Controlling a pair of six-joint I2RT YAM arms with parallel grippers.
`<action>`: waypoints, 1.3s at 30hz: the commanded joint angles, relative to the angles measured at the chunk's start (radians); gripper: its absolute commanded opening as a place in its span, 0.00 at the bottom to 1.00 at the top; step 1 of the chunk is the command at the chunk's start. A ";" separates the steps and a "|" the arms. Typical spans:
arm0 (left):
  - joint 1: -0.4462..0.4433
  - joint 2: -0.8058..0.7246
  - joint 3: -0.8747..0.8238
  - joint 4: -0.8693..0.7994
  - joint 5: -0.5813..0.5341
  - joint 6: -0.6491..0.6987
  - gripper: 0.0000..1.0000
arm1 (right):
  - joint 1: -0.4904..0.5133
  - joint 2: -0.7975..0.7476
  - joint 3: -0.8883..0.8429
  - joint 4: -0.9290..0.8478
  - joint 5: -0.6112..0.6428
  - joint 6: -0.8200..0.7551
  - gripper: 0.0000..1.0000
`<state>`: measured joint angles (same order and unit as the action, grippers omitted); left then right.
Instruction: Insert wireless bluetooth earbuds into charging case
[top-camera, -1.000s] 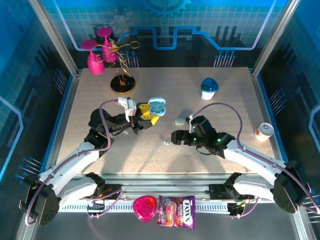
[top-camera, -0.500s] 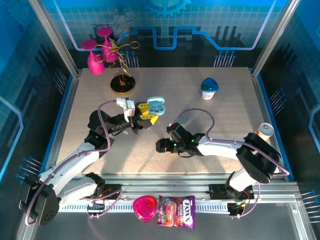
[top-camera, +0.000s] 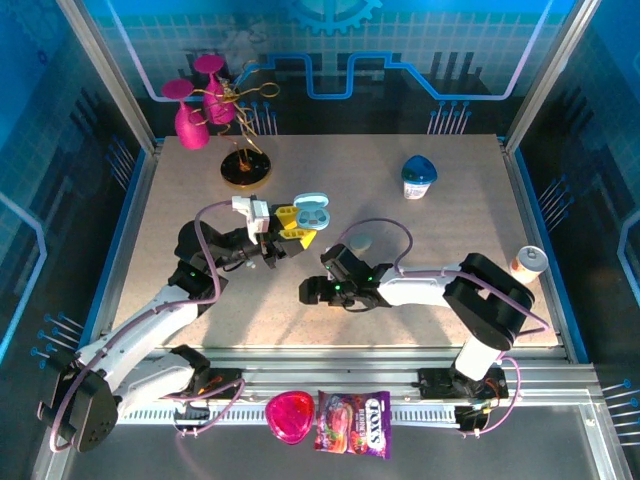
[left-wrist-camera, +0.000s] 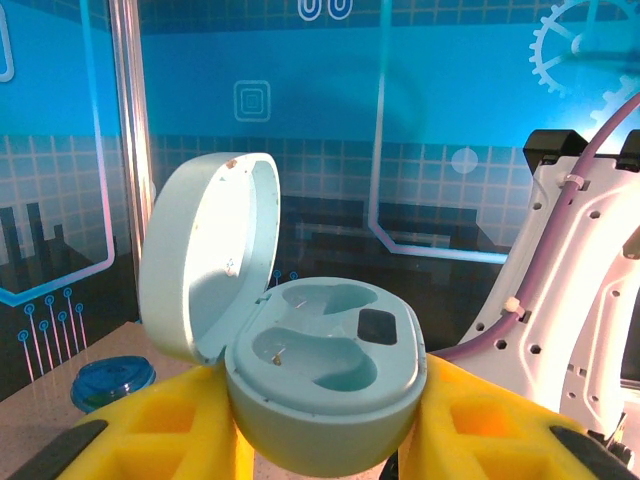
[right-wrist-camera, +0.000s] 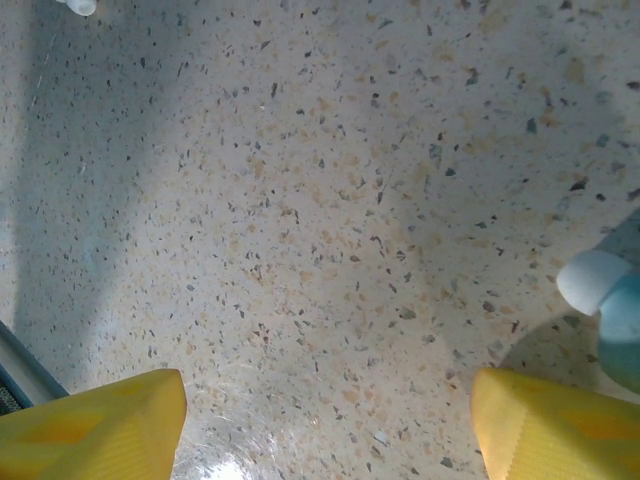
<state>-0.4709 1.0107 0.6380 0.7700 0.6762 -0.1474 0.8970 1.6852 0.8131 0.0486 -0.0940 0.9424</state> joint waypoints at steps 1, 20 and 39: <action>0.005 -0.012 -0.002 0.015 -0.009 0.026 0.31 | -0.026 -0.024 -0.005 -0.032 0.029 -0.003 0.75; 0.005 -0.017 -0.012 0.010 -0.007 0.031 0.31 | -0.123 -0.034 0.061 -0.159 0.056 -0.106 0.76; 0.005 -0.023 -0.014 0.007 -0.011 0.036 0.31 | -0.120 -0.095 0.074 -0.219 0.126 -0.141 0.75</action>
<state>-0.4709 1.0073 0.6342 0.7650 0.6758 -0.1284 0.7658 1.6482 0.9054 -0.1474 -0.0219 0.7994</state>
